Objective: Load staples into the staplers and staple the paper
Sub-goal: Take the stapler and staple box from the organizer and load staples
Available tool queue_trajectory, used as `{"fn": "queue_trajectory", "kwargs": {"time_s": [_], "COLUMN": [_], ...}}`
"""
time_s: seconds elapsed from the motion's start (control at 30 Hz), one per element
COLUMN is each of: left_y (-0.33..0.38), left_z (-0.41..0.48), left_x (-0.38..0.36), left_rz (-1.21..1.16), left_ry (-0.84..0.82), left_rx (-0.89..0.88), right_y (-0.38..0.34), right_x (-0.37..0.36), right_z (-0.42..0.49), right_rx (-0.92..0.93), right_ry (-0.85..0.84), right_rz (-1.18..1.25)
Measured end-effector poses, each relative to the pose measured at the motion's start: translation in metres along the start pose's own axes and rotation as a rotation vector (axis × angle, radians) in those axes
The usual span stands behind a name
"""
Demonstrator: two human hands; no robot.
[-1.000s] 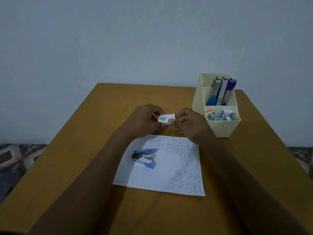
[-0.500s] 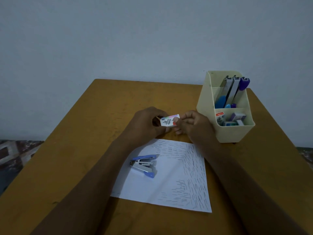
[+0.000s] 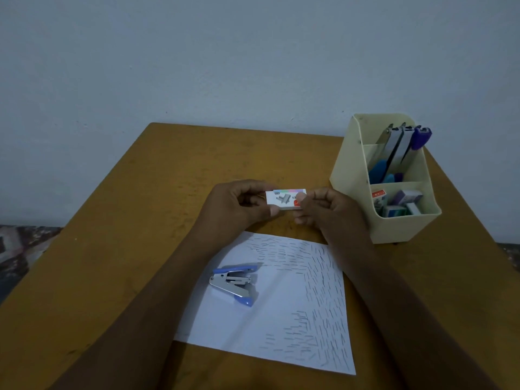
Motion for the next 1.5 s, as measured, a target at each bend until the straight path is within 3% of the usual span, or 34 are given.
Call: {"fn": "queue_trajectory", "kwargs": {"time_s": [0.6,0.83,1.1,1.33,1.5], "left_y": [-0.0029,0.002,0.001,-0.0015,0.001], "left_z": [-0.0016,-0.004,-0.0038,-0.0041,-0.0044], "left_x": [-0.0009,0.0005,-0.0007,-0.0021,-0.0018], "left_rz": [-0.147,-0.036,0.128,0.097,0.139], "left_ry": [-0.029,0.034,0.108,0.006,0.044], "left_rx": [0.045,-0.013,-0.101,-0.066,-0.029], "right_y": [0.0018,0.0027,-0.0019,0.0043,0.0057], "right_x": [0.004,0.0043,0.0043,0.0067,0.0071], "right_z": [0.0,-0.0012,-0.0038,-0.0006,0.0], "right_rx": [0.034,0.111,0.097,0.115,0.118], "right_ry": [-0.065,-0.108,-0.131,-0.125,-0.115], "right_rz": [0.06,-0.049,0.038,0.027,0.003]}}
Point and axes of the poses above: each hand's wrist, its own z-axis towards the middle knuckle, its own x-axis out of the back of the hand, y = z × x, the point moved 3 cm from there along z, towards the middle knuckle, and after that the axes turned 15 degrees about z, right-handed, at the moved point
